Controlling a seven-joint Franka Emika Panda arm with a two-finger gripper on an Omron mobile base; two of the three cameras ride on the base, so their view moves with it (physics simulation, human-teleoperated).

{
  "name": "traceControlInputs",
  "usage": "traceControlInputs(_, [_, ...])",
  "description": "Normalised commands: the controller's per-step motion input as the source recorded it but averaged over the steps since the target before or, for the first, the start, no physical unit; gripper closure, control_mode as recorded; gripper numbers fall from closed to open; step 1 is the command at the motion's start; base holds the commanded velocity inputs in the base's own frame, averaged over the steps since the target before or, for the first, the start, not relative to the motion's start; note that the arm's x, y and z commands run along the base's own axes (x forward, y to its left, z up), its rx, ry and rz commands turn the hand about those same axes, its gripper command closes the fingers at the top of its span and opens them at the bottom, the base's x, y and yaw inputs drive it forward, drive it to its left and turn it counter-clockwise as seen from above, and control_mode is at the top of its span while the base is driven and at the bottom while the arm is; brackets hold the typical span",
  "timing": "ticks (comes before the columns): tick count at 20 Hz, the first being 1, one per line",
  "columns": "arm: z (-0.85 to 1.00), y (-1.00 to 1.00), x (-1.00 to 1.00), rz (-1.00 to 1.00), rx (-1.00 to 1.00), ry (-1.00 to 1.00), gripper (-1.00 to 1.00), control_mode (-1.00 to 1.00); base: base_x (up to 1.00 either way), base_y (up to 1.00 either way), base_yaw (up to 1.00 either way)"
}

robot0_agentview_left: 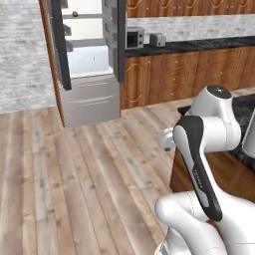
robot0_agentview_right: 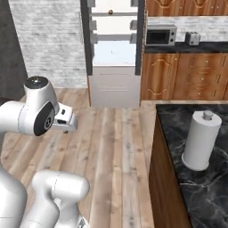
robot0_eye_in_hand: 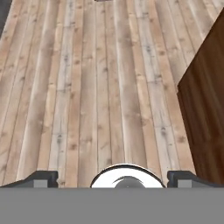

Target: Take the cheese, chicken drumstick, and sweet potato from the fridge and place them on the plate on the dining counter to create an appetizer plate.

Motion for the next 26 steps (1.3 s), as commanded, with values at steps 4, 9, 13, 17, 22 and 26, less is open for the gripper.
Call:
traceControlInputs(4, [0.0, 0.0, 0.0, 0.0, 0.0, 0.0, -1.0, 1.0, 1.0, -0.04, -0.04])
traceControlInputs(9, [0.0, 0.0, 0.0, 0.0, 0.0, 0.0, -1.0, 1.0, 1.0, -0.18, 0.0])
traceControlInputs(13, [0.0, 0.0, 0.0, 0.0, 0.0, 0.0, -1.0, 1.0, 1.0, -0.5, 0.0])
traceControlInputs(17, [0.0, 0.0, 0.0, 0.0, 0.0, 0.0, -1.0, 1.0, 1.0, -0.23, 0.01])
traceControlInputs(22, [0.0, 0.0, 0.0, 0.0, 0.0, 0.0, -1.0, 1.0, 1.0, 0.04, 0.07])
traceControlInputs(26, [0.0, 0.0, 0.0, 0.0, 0.0, 0.0, -1.0, 1.0, 1.0, 0.0, 0.1])
